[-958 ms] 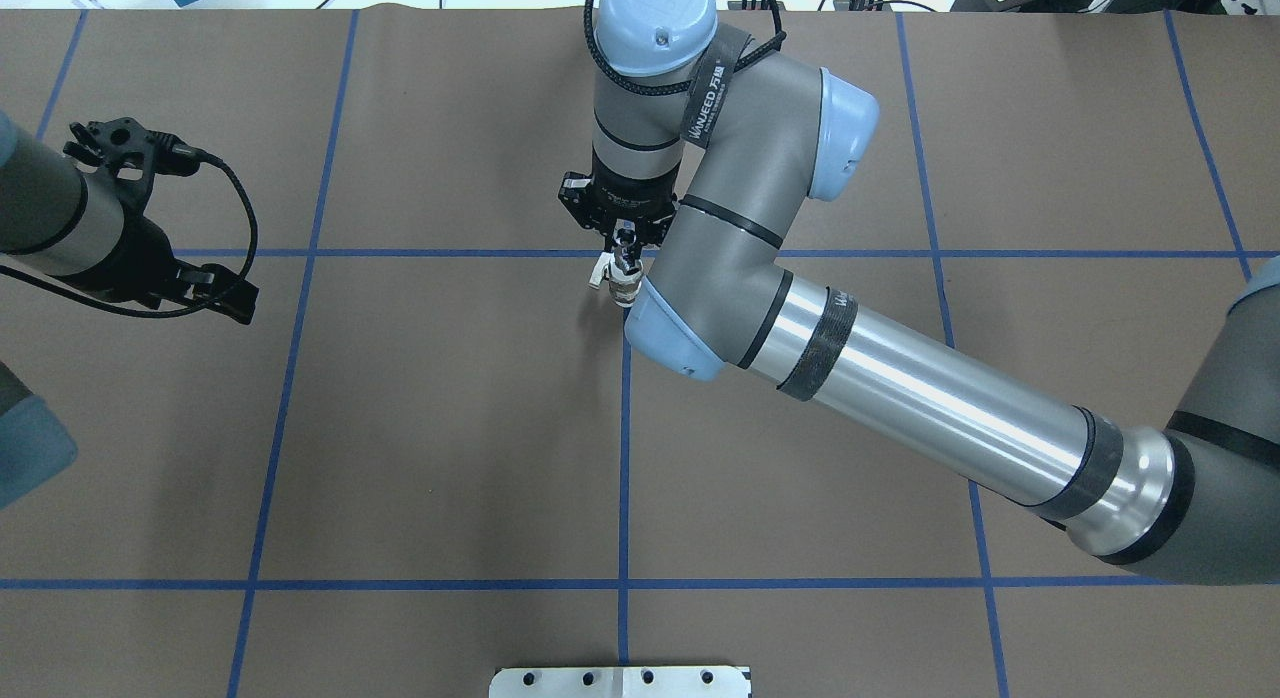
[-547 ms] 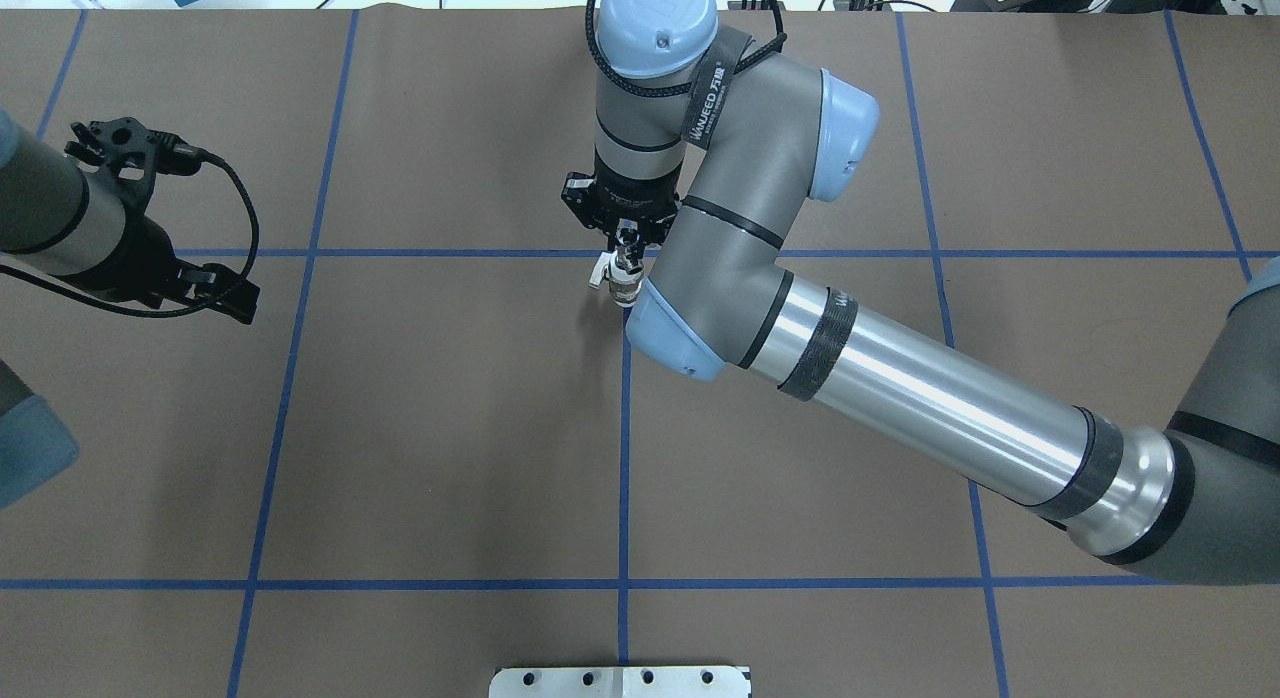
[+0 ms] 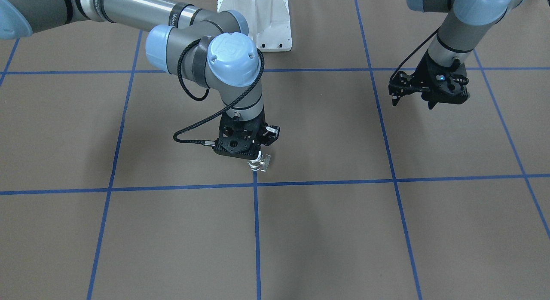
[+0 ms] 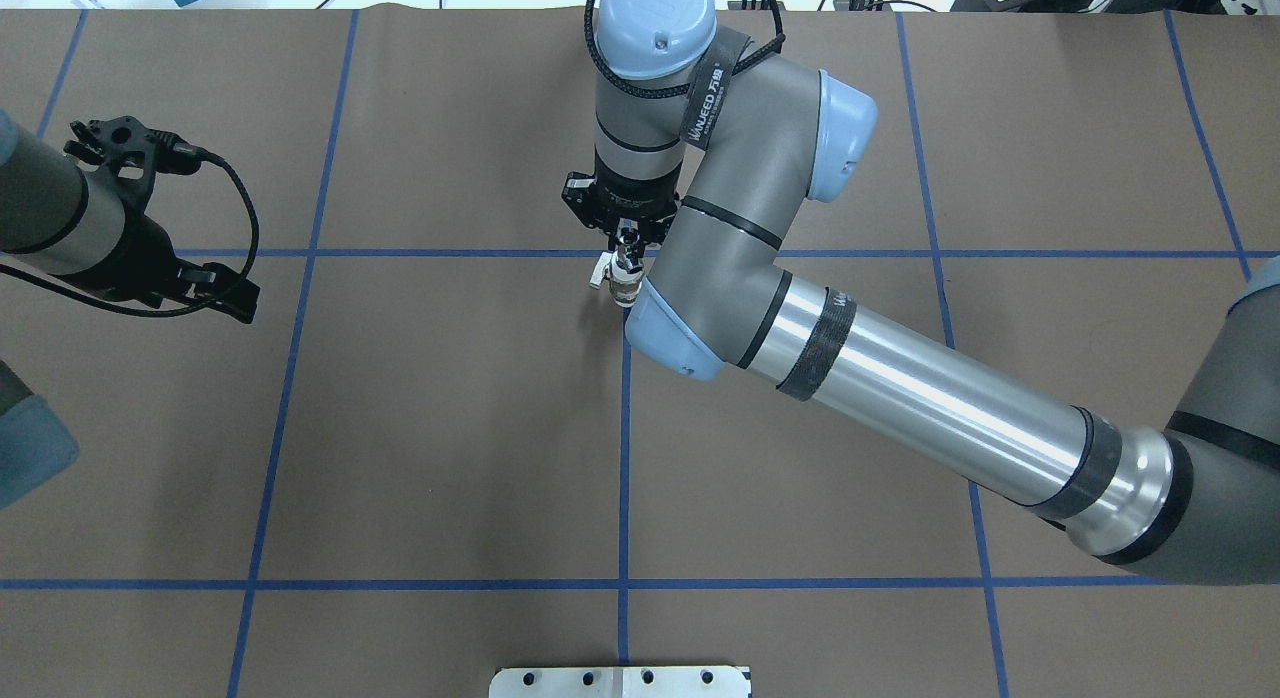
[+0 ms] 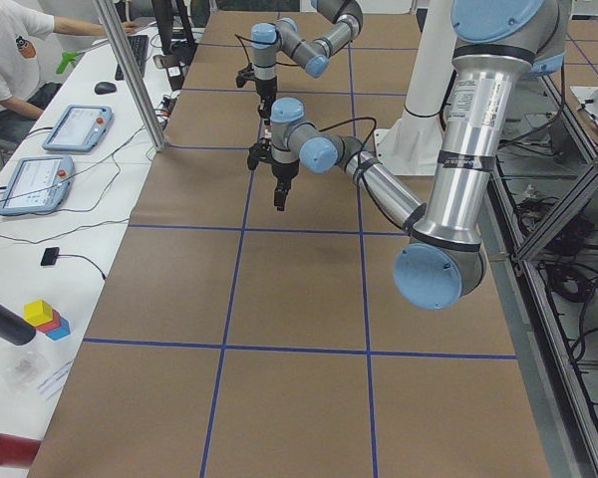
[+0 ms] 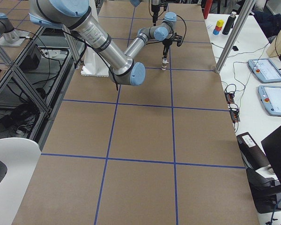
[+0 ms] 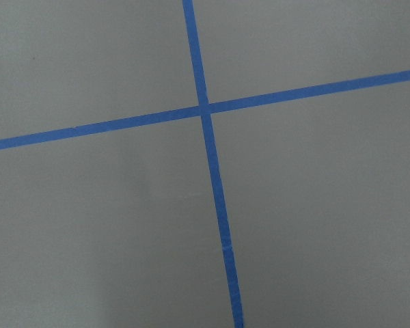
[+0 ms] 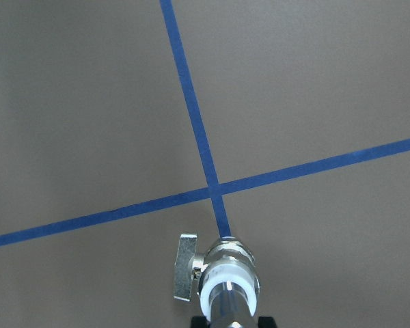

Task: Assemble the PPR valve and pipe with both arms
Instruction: 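Press and twist the fitting into the valve with the right gripper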

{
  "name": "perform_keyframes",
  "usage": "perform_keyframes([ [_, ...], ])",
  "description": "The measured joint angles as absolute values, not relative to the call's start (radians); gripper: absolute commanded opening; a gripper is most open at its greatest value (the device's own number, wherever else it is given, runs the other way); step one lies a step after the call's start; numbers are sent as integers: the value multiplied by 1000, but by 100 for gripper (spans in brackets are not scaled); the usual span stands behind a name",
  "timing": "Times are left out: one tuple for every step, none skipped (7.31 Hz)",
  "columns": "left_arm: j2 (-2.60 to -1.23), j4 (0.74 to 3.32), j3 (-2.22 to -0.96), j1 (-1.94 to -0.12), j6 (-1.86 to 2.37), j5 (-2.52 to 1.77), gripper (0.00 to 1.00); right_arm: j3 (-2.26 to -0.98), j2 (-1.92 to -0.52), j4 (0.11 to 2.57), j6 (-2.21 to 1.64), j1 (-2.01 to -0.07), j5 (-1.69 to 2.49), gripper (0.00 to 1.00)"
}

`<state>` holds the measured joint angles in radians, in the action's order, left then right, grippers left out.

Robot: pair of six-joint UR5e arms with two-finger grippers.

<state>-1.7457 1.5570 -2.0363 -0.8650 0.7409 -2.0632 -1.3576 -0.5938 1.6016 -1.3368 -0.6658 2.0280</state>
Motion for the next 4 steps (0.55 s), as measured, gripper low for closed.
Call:
perform_keyframes([
  [-1746,1557,-2037,-865,741,-2063,99,-1356,-594,1602,-1336,-665,2028,0],
  [-1746,1557,-2037,-865,742,-2064,99,-1354,-595,1601,-1335,-664,2028,0],
  [-1746,1557,-2038,-865,742,-2065,99,-1350,-596,1601,-1332,-663,2028,0],
  [-1747,1557,-2038,-865,742,-2065,99,-1343,-596,1595,-1331,-661,2028,0],
])
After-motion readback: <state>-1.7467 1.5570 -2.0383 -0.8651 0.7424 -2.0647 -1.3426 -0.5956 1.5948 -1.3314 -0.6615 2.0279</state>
